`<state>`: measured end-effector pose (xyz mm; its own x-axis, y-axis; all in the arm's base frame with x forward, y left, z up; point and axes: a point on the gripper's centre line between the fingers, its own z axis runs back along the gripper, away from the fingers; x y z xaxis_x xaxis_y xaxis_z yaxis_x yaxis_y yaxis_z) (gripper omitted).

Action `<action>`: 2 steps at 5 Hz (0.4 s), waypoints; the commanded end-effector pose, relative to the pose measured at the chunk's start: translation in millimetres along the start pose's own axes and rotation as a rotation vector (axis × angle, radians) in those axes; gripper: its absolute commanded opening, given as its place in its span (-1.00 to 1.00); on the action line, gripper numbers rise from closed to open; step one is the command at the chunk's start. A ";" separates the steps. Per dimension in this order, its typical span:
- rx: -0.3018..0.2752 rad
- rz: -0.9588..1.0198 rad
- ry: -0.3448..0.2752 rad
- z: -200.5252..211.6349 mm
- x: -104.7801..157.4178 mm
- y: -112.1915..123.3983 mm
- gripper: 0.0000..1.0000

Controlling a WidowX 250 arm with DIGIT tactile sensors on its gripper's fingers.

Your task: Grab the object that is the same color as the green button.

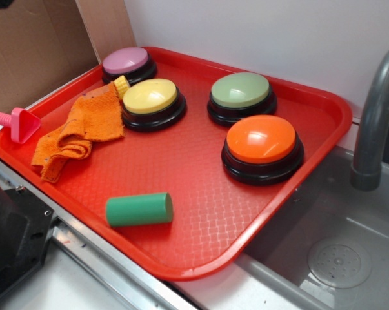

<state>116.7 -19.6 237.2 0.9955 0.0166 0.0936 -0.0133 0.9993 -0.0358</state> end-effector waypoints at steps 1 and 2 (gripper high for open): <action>0.000 0.000 0.000 0.0 0.0 0.0 1.00; -0.026 -0.233 -0.060 -6.3 9.0 -9.4 1.00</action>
<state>123.6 -28.5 226.7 0.9702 -0.2006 0.1356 0.2073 0.9776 -0.0369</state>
